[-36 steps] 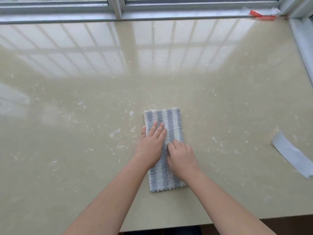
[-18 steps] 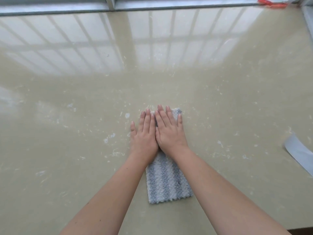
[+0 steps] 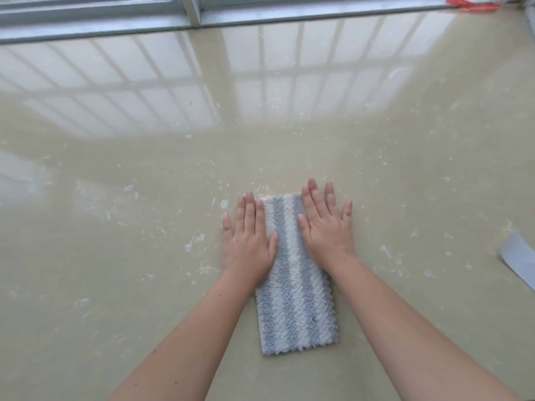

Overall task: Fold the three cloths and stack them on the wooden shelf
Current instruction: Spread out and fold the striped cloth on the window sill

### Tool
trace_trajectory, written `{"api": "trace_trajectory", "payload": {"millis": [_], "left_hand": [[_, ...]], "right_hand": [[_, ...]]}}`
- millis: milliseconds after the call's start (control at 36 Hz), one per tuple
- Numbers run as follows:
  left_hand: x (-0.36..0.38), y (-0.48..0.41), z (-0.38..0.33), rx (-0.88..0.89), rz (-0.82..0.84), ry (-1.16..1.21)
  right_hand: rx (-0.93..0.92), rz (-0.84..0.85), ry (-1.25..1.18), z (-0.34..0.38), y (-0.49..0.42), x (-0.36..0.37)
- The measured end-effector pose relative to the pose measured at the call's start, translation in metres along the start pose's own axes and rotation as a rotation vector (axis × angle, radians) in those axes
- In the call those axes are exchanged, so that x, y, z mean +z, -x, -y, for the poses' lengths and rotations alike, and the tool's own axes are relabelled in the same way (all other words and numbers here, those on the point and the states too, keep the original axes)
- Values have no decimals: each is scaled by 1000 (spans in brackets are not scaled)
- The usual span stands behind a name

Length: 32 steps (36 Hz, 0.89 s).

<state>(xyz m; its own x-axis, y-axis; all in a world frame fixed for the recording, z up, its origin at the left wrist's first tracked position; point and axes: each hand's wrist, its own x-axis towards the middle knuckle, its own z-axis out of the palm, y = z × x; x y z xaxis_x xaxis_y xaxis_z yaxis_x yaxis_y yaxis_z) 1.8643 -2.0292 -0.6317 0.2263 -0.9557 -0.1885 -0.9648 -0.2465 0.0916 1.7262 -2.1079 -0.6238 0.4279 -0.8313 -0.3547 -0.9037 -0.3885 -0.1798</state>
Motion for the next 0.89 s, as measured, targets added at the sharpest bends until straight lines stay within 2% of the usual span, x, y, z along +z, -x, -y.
{"api": "trace_trajectory", "payload": {"millis": [28, 139, 222, 306, 444, 528, 639, 778, 889], "left_hand": [[0, 2, 1, -10, -53, 17], [4, 19, 1, 36, -176, 105], [11, 38, -12, 103, -213, 115], [23, 57, -24, 101, -235, 151], [31, 73, -20, 61, -106, 165], [30, 72, -18, 80, -116, 160], [32, 78, -9, -18, -118, 164], [34, 89, 7, -100, -101, 153], [30, 98, 3, -79, -195, 196]], "right_hand": [[7, -20, -19, 0, 2, -1], [-64, -296, -66, 7, 21, 3], [-164, -363, -36, 19, 36, 18], [-193, -345, -3, 26, 48, 37], [-199, -297, 7, 16, 57, 53], [-195, -295, 7, 13, 56, 50], [-116, -283, -5, 10, 56, 49], [-24, -189, -85, 4, 60, 42], [-25, -348, -85, 5, 74, 35]]}}
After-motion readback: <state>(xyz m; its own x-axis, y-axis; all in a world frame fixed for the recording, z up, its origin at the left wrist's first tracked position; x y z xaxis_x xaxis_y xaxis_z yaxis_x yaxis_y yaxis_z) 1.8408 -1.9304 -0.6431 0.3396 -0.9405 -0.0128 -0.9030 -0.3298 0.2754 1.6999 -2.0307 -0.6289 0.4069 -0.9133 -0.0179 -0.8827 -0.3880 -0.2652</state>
